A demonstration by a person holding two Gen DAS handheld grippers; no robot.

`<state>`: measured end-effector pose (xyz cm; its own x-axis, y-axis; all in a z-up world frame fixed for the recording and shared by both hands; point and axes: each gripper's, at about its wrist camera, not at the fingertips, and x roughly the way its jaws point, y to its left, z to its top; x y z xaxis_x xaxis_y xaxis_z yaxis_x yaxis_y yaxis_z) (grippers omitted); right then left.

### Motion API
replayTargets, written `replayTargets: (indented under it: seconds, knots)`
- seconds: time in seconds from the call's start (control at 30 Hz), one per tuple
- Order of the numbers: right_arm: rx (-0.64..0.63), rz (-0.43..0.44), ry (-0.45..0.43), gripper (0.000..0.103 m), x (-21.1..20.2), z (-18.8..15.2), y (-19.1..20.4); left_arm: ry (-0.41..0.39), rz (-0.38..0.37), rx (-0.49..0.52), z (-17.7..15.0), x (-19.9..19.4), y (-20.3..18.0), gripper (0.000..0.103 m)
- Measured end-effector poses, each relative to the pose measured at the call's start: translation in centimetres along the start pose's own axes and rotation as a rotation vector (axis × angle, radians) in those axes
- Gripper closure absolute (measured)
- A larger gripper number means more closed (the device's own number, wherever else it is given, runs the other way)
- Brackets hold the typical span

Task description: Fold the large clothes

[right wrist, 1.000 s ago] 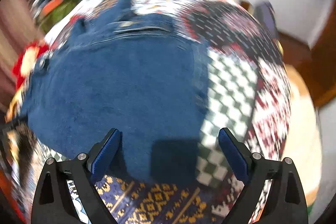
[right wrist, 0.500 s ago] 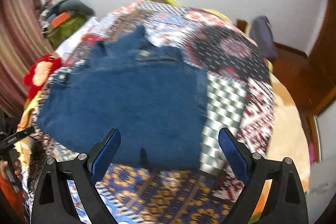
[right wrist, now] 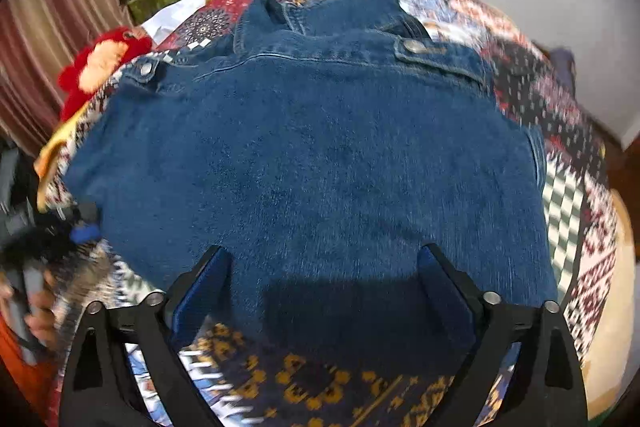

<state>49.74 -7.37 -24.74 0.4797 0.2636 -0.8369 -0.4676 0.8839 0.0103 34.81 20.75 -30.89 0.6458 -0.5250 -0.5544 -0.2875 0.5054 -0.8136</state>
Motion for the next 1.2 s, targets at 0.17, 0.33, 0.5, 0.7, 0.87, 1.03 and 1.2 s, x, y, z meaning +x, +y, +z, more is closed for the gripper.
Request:
replayTargets:
  seconds: [0.17,0.33,0.5,0.7,0.87,1.03,1.2]
  knots:
    - [-0.003,0.013,-0.011,0.003,0.2,0.0,-0.2,-0.064,-0.032,0.004,1.5,1.5,-0.2,0.014]
    - [-0.003,0.014,-0.013,0.002,0.2,0.2,0.1,-0.154,0.127,0.056,2.8,2.6,-1.7,0.038]
    - [0.021,0.038,0.024,0.002,-0.5,0.4,0.1,-0.244,0.208,0.123,3.0,0.4,-4.2,0.071]
    - [0.126,0.148,0.023,0.002,-3.1,1.4,0.0,-0.364,0.291,0.378,1.3,-4.0,-11.2,0.078]
    - [0.137,0.206,-0.001,0.002,-4.5,2.7,2.3,-0.483,0.325,0.519,-1.8,-9.5,-14.5,0.078]
    - [0.057,0.264,0.033,0.002,-2.5,3.3,8.1,-0.537,0.447,0.576,-3.3,-12.2,-14.7,0.078]
    - [-0.083,0.292,0.143,0.002,1.7,2.0,14.1,-0.525,0.542,0.587,-3.7,-11.5,-13.7,0.078]
